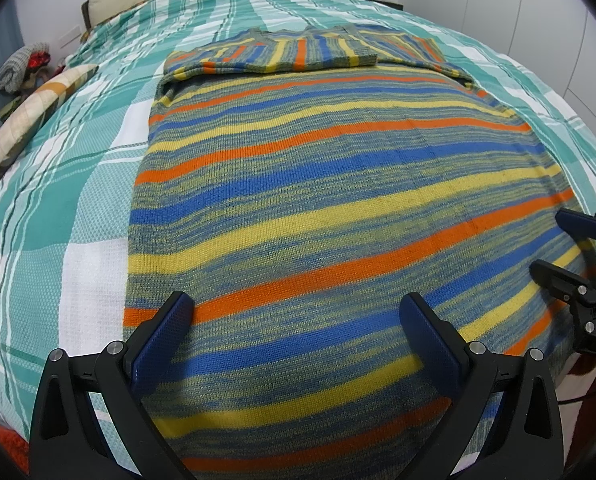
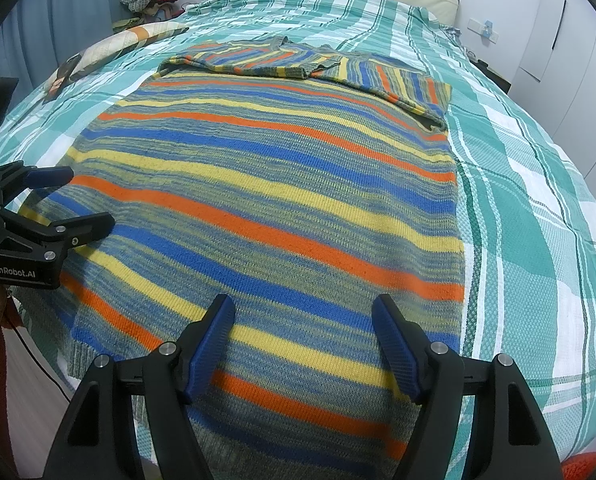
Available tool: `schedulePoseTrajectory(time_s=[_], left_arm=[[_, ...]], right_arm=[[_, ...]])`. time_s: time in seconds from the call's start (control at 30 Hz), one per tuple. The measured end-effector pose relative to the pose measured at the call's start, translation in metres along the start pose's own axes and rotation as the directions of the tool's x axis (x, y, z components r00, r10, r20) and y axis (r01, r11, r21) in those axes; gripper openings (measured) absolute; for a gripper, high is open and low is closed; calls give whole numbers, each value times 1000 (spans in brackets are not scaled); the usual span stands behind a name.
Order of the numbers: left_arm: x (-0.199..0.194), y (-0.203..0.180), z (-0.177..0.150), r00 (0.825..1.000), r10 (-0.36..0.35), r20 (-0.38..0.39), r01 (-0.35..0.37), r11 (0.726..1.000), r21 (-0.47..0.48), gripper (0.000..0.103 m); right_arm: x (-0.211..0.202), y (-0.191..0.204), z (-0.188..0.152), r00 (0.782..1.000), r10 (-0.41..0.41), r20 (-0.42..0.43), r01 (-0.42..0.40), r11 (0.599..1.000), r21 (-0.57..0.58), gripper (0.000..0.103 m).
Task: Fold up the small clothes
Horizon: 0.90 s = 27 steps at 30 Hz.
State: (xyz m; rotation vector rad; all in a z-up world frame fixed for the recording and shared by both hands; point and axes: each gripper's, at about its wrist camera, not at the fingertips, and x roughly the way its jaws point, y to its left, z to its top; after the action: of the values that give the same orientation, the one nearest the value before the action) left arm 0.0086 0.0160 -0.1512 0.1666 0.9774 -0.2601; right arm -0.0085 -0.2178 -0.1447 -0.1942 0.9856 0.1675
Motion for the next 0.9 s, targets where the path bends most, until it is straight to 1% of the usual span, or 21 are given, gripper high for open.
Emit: schedulePoseTrajectory(time_s=[0.1, 0.23, 0.3, 0.37, 0.4, 0.47, 0.5, 0.53, 0.57, 0.6, 0.63, 0.67, 0.7, 0.73, 0.77, 0.8, 0.87, 0.9], left_arm=[[-4, 1, 1, 1000, -13, -6, 13, 1000, -13, 102], [-21, 10, 0, 998, -51, -32, 49, 997, -56, 102], [-36, 20, -1, 997, -73, -23, 71, 993, -92, 102], [-51, 39, -4, 996, -84, -14, 81, 985, -153, 102], [-55, 48, -6, 996, -85, -21, 80, 981, -178, 102], [-56, 67, -14, 994, -90, -64, 73, 971, -228, 102], [-53, 76, -21, 990, -95, -102, 67, 965, -253, 102], [-49, 83, -28, 985, -100, -140, 59, 960, -275, 101], [-44, 89, -37, 977, -113, -182, 53, 951, -306, 101], [-41, 91, -43, 970, -134, -205, 61, 942, -329, 100], [-37, 91, -48, 958, -172, -229, 84, 933, -349, 100], [-34, 87, -49, 950, -198, -243, 105, 932, -348, 100], [-30, 80, -51, 942, -214, -259, 122, 937, -328, 99], [-26, 72, -52, 940, -202, -275, 120, 950, -288, 96], [-23, 65, -52, 940, -180, -289, 108, 963, -248, 95], [-21, 60, -51, 940, -164, -300, 99, 970, -221, 93], [-19, 54, -51, 941, -134, -310, 78, 979, -186, 88], [-20, 53, -50, 941, -133, -310, 78, 980, -182, 81]], right_arm=[[-5, -3, 1, 1000, 19, 7, -20, 1000, 19, 72], [-23, -19, 4, 994, 92, 50, -97, 989, 112, 72], [-35, -34, 5, 991, 104, 83, -116, 979, 165, 72], [-46, -55, 9, 987, 129, 93, -146, 967, 211, 72], [-50, -67, 12, 986, 139, 92, -157, 960, 232, 72], [-57, -99, 14, 984, 164, 71, -177, 942, 285, 72], [-56, -115, 14, 980, 196, 22, -193, 931, 311, 72], [-53, -126, 11, 971, 238, -32, -215, 920, 328, 72], [-47, -134, 6, 950, 298, -93, -250, 906, 342, 72], [-41, -137, 0, 921, 359, -152, -288, 890, 354, 71], [-37, -137, -5, 899, 395, -192, -310, 880, 360, 71], [-31, -133, -14, 865, 436, -248, -336, 871, 358, 71], [-25, -126, -23, 835, 460, -302, -354, 869, 346, 71], [-19, -120, -28, 814, 471, -339, -365, 869, 333, 69], [-15, -114, -30, 804, 472, -362, -368, 872, 321, 69], [-10, -109, -32, 799, 465, -381, -366, 879, 306, 68], [1, -96, -32, 786, 467, -405, -373, 881, 291, 64], [5, -91, -31, 776, 473, -417, -382, 879, 285, 57]])
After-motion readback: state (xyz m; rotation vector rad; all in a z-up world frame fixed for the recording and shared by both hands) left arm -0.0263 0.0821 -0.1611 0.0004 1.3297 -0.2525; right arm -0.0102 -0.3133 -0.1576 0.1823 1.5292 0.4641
